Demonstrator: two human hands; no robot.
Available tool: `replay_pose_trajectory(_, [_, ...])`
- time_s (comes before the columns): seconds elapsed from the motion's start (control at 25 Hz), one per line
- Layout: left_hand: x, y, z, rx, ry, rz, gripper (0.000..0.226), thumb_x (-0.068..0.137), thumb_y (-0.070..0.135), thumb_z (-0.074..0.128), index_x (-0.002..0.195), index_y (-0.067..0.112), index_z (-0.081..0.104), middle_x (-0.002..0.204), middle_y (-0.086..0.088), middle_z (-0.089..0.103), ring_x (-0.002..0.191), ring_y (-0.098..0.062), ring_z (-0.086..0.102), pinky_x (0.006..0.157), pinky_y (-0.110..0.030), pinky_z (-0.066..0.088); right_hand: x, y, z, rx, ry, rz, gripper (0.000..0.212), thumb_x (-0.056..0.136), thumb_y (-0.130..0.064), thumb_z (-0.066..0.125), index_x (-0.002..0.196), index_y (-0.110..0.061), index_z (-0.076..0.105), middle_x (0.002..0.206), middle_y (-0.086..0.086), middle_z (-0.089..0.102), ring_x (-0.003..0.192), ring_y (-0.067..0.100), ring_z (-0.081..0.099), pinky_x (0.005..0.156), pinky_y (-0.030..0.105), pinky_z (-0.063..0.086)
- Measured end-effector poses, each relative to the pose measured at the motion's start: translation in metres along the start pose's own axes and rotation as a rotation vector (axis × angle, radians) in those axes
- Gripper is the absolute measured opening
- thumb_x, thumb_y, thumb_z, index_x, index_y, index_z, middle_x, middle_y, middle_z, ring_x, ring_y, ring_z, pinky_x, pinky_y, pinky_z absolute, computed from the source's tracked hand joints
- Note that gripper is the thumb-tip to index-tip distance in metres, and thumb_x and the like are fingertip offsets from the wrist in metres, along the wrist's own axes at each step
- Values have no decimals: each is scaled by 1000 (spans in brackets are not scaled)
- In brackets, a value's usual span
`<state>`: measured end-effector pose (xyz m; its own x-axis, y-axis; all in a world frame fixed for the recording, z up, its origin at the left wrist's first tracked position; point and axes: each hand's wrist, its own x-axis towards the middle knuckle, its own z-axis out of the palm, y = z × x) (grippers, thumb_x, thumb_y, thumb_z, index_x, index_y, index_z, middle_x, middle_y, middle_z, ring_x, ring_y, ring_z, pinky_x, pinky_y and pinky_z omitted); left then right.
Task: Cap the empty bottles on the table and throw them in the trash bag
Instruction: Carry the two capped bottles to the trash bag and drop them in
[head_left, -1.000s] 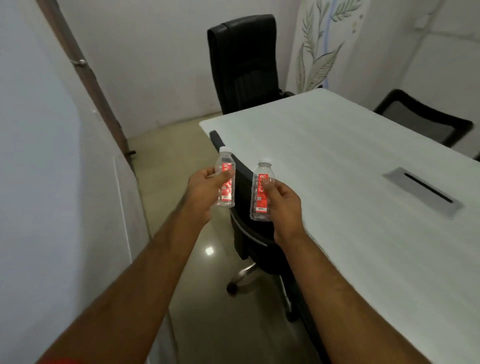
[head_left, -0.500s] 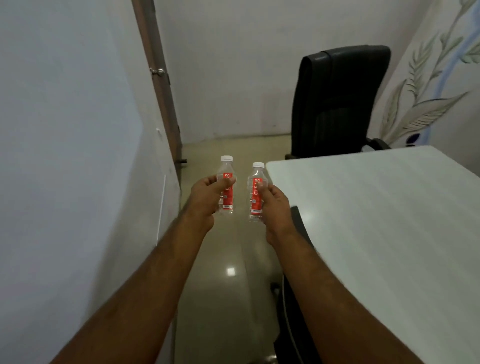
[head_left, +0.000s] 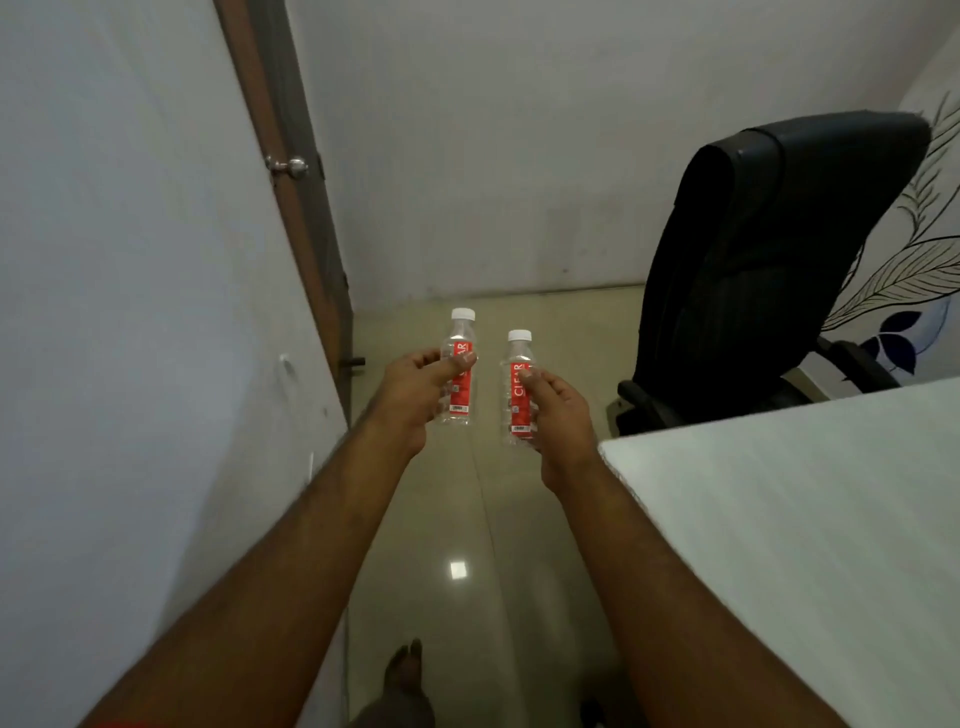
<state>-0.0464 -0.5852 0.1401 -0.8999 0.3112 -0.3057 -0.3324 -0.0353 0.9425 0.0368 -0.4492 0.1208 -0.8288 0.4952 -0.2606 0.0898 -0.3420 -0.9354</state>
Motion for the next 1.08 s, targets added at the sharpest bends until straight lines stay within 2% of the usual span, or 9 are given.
replay_pose_trajectory(0.12, [102,50,4,34,-62,7,19,81,25,76,97,17,68,94,-4,71,90,-24,66,84,-40,53,90,-28,30,59,98,-23,36,93,-25,66,123,-5,63,92,5,70,71,12,68,55,25,55])
replay_pose_trajectory(0.24, [207,93,23,103,-137,-3,27,77,26,79,100,17,69,96,-4,72,93,-26,66,89,-45,51,183,-60,42,103,227,-75,40,90,-23,71,122,-1,63,88,6,69,67,12,65,53,23,53])
replay_pose_trajectory(0.44, [371,123,72,130,-227,-6,36,77,19,78,111,12,68,101,-6,72,91,-24,67,77,-36,52,348,-93,44,150,300,-126,34,90,-19,71,118,0,66,84,4,69,63,9,66,54,23,53])
replay_pose_trajectory(0.6, [518,148,139,145,-245,-10,36,78,18,78,112,10,67,105,-9,73,90,-24,69,80,-38,55,510,-123,29,188,314,-122,30,90,-16,70,115,0,66,79,5,70,58,7,65,54,23,53])
replay_pose_trajectory(0.76, [629,185,207,166,-248,-19,34,80,18,76,111,10,66,100,-6,71,84,-20,67,71,-33,53,630,-175,8,193,320,-128,24,91,-19,69,111,-5,67,77,3,68,57,7,62,55,24,51])
replay_pose_trajectory(0.88, [712,212,261,188,-274,-10,38,79,22,78,112,9,67,100,-4,72,86,-19,68,70,-30,51,716,-217,-15,180,345,-123,22,93,-19,66,112,-8,65,76,0,67,56,4,62,53,22,49])
replay_pose_trajectory(1.0, [792,222,317,224,-292,15,42,75,29,81,111,12,67,103,-4,74,92,-19,70,80,-37,54,796,-238,-44,195,396,-104,19,94,-19,65,111,-10,64,76,0,66,59,8,61,52,23,50])
replay_pose_trajectory(1.08, [851,224,366,213,-348,4,46,73,30,82,112,12,65,102,-7,75,89,-21,71,83,-43,56,852,-251,-73,218,455,-117,23,94,-19,65,114,-8,65,79,2,67,64,12,61,53,22,50])
